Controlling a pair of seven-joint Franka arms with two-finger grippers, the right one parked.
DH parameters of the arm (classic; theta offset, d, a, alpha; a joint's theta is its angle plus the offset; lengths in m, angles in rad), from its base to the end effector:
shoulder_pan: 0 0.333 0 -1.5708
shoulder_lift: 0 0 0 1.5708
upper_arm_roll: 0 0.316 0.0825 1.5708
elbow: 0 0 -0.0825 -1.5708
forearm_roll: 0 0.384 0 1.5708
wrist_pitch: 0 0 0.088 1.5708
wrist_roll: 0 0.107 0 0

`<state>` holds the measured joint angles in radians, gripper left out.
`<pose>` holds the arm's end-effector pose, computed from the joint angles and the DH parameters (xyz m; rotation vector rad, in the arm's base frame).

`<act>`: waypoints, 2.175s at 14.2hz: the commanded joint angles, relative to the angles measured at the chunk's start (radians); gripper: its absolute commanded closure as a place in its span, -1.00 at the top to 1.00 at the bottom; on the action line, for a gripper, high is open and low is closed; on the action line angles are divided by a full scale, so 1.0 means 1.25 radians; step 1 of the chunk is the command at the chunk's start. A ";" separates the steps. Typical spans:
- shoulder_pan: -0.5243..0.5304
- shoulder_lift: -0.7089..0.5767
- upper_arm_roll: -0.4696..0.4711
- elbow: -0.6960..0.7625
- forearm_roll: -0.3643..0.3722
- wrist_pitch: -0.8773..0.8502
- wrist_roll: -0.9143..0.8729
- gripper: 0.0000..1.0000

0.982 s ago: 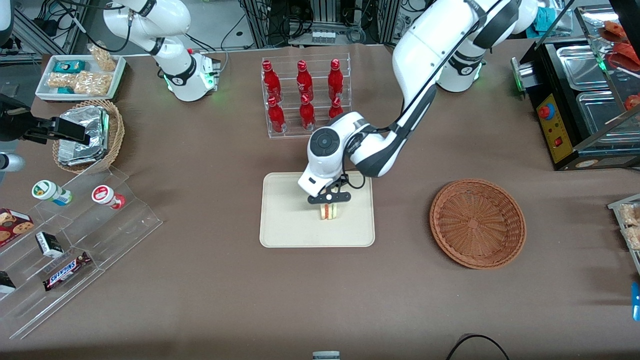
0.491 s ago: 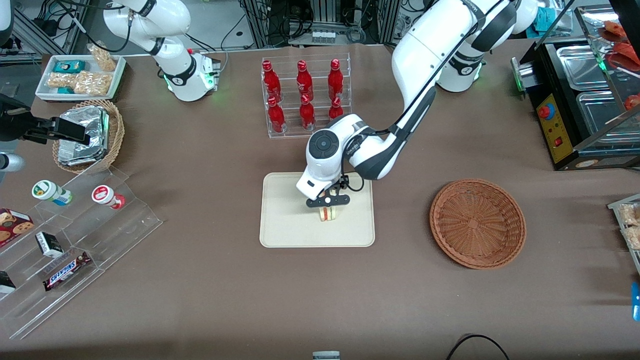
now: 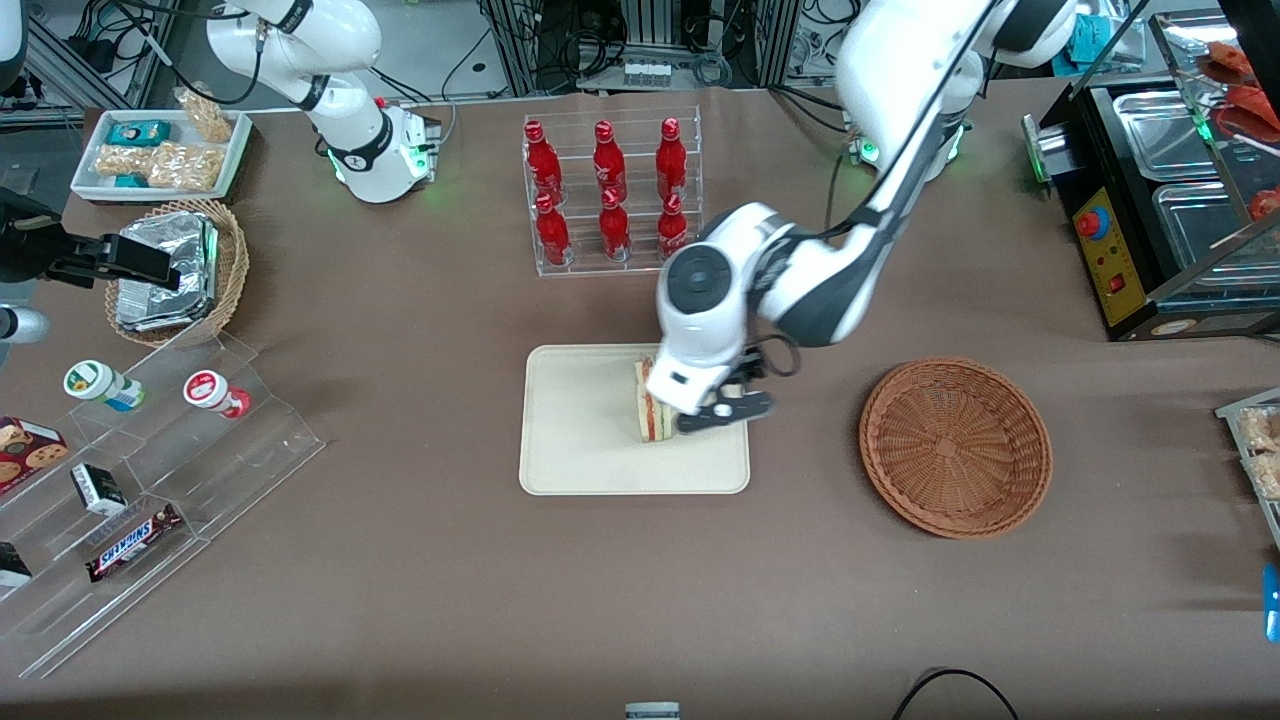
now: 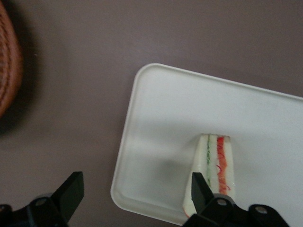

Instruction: Place sandwich from basket to tray

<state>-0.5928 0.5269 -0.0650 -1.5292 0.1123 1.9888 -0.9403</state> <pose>0.5535 -0.4106 0.3466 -3.0248 -0.3666 -0.0045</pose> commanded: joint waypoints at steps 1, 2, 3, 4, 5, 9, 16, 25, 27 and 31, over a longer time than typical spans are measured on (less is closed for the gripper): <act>-0.006 -0.129 0.087 -0.172 -0.072 0.014 0.132 1.00; -0.006 -0.170 0.135 -0.224 -0.098 0.013 0.209 1.00; -0.006 -0.205 0.172 -0.265 -0.113 0.009 0.277 1.00; -0.006 -0.236 0.215 -0.296 -0.118 0.001 0.339 1.00; -0.006 -0.269 0.271 -0.320 -0.119 -0.032 0.419 1.00; -0.007 -0.321 0.491 -0.291 -0.119 -0.210 0.695 1.00; -0.007 -0.299 0.570 -0.062 -0.116 -0.441 0.742 1.00; 0.521 -0.256 0.018 0.203 -0.099 -0.576 0.740 1.00; 0.522 -0.266 -0.031 0.218 -0.061 -0.613 0.674 1.00; 0.522 -0.284 -0.078 0.195 -0.064 -0.629 0.585 1.00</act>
<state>0.0512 0.1685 -0.1387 -1.2924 0.0153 1.2184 -0.1848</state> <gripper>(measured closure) 0.000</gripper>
